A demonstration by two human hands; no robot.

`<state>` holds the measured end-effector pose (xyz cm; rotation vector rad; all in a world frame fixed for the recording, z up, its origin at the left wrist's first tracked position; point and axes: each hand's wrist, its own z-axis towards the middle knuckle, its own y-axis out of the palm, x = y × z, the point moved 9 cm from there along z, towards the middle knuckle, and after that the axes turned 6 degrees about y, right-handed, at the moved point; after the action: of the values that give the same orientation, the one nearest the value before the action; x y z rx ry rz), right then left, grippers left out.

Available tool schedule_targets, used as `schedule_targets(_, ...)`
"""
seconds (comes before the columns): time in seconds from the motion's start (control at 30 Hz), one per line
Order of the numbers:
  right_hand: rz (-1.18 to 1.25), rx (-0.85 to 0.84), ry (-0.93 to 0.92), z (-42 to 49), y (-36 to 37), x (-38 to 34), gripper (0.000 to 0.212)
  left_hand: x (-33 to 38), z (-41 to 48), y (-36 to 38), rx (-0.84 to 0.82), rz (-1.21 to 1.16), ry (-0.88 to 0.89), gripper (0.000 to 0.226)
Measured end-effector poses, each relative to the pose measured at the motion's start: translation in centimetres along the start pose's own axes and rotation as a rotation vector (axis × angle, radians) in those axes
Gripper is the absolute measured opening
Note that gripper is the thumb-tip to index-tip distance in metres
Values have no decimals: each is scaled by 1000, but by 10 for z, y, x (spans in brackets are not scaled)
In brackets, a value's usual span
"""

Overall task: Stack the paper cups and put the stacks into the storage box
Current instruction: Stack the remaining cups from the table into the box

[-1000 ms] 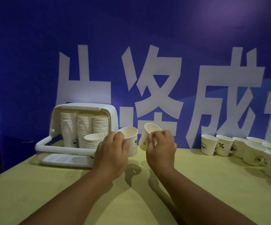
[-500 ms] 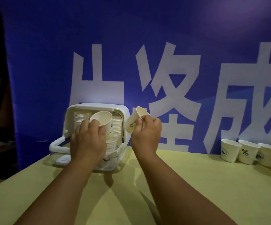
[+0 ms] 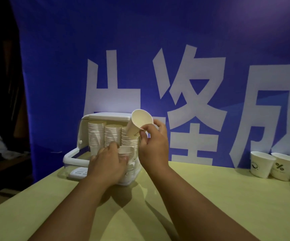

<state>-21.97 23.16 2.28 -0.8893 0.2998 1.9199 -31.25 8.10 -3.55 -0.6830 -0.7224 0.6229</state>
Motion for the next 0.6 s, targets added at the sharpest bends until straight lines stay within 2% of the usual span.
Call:
schedule_targets(0.13,-164,-143,-52,-4,18,-1,14,-2,-1,-14,145,-148,-28,50)
schedule_targets(0.23,-270,-208,-101,-6,27,0,15,10,-3,-25,261,-232,72,51)
schedule_targets(0.37,-327,-251,-146,-6,35,0,9,13,-2,-27,290,-264,94,53)
schedule_targets(0.43,-305,-290,-97,-7,39,8,10,9,-1,-25,295,-268,78,47)
schedule_targets(0.5,-213,-318,6,-11,41,20,25,5,-1,-25,301,-242,63,40)
schedule_targets(0.6,-196,-363,70,-18,47,32,51,-2,-1,-22,296,-258,2,43)
